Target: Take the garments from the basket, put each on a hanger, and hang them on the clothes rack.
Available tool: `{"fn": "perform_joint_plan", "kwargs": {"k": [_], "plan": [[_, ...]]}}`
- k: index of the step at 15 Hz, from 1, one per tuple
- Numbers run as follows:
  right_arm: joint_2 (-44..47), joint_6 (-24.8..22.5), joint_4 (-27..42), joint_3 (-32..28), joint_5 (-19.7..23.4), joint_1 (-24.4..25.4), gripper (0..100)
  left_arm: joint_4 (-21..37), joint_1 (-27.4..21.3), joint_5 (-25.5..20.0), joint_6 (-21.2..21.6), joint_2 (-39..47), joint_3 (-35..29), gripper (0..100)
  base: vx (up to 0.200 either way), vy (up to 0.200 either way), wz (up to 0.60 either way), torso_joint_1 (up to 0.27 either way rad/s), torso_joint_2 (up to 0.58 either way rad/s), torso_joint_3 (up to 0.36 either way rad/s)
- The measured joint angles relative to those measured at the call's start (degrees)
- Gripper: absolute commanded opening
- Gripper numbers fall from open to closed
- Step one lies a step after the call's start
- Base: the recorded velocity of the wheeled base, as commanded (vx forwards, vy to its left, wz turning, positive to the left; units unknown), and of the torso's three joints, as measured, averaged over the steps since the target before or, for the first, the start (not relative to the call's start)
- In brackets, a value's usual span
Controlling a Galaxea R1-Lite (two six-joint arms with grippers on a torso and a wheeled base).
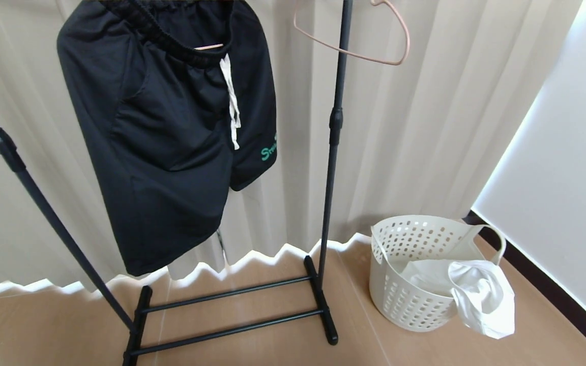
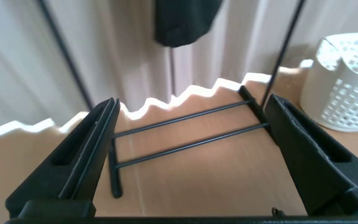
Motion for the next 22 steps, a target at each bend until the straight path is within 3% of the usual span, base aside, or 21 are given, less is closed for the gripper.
{"fn": "perform_joint_plan", "kwargs": {"k": [10,19,22], "plan": [[0.0,0.0,0.1,0.0,0.0,0.0,100,0.0,0.0,0.0,0.0,0.0,0.0,100,0.0,0.0,-0.18,0.001,0.0,0.001],[0.0,-0.1,0.0,0.0,0.0,0.0,100,0.0,0.0,0.1,0.0,0.0,0.0,100,0.0,-0.2,0.0,-0.001,0.0,0.003],[0.0,0.0,0.0,0.0,0.0,0.0,100,0.1,0.0,0.0,0.0,0.0,0.0,100,0.2,0.0,0.0,0.002,0.0,0.001]]}}
